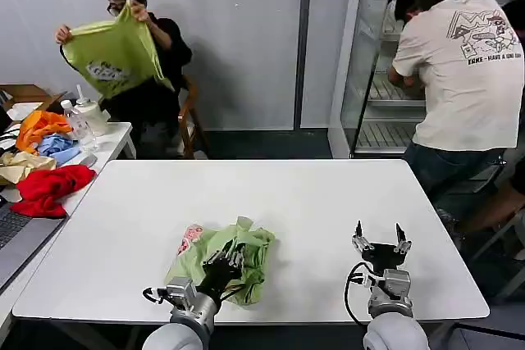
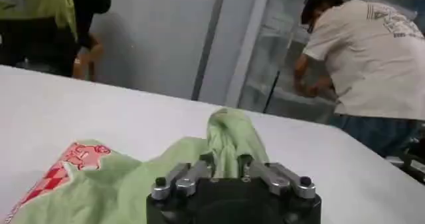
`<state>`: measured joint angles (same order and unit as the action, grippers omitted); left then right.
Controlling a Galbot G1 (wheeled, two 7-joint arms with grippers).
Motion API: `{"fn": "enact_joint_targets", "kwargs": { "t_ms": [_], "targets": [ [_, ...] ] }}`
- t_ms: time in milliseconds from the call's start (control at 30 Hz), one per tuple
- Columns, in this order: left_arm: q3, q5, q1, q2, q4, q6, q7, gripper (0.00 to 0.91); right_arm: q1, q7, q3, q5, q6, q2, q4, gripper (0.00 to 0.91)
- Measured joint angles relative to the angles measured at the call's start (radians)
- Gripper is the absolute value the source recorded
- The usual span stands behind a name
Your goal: Fold and organize the clothes.
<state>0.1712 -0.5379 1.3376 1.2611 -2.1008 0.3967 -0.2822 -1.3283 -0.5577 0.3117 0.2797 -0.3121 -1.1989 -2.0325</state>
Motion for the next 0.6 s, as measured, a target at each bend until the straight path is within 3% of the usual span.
{"fn": "enact_joint_targets", "kwargs": {
  "t_ms": [267, 600],
  "targets": [
    [0.012, -0.073, -0.006, -0.018, -0.046, 0.031, -0.022, 0.907, 0.01, -0.001, -0.012, 0.0, 0.0, -0.007, 0.012, 0.907],
    [0.098, -0.145, -0.021, -0.097, -0.169, 0.054, -0.032, 0.907, 0.014, -0.001, -0.022, -0.004, -0.003, -0.01, 0.015, 0.907]
  ]
}}
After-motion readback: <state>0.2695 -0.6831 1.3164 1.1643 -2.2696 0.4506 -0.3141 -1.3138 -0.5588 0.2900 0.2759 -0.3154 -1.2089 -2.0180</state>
